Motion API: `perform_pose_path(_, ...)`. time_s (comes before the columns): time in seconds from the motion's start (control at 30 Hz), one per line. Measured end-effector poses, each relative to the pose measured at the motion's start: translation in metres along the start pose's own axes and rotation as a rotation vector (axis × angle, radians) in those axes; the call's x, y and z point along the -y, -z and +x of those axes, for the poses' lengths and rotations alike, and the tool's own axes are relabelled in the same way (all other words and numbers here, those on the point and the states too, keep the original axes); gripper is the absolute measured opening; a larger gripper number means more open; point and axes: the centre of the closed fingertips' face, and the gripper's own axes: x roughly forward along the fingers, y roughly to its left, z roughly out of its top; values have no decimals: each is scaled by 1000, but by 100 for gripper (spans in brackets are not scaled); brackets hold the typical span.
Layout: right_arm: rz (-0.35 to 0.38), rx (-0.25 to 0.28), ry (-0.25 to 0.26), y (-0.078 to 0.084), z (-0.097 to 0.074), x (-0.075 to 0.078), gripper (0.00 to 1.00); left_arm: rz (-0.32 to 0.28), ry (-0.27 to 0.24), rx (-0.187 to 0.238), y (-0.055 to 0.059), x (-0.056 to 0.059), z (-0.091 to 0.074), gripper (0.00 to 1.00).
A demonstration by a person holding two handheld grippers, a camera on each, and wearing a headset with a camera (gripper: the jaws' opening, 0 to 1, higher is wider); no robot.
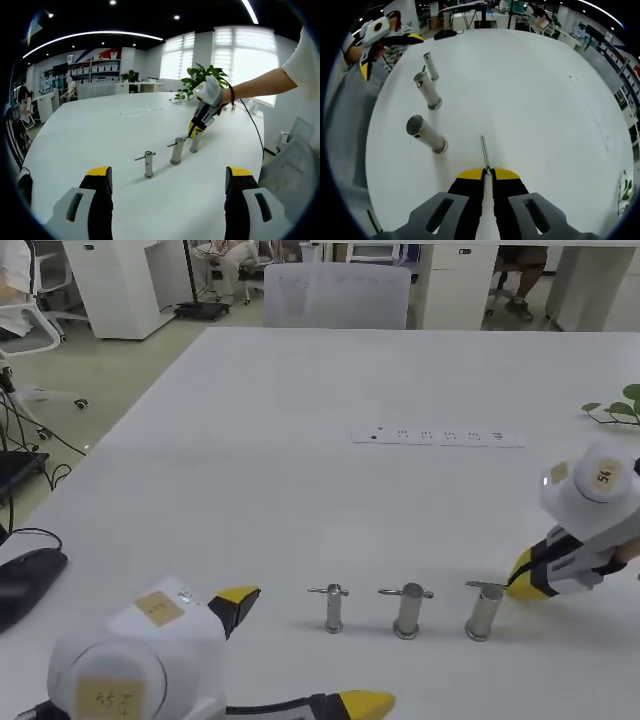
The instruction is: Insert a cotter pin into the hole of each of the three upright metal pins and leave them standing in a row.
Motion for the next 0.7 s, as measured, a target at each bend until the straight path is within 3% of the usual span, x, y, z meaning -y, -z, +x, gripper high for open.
perform_pose_path(0.7, -67, -28, 16, -2, -2, -1, 5, 8, 3, -3, 1, 0, -1, 93)
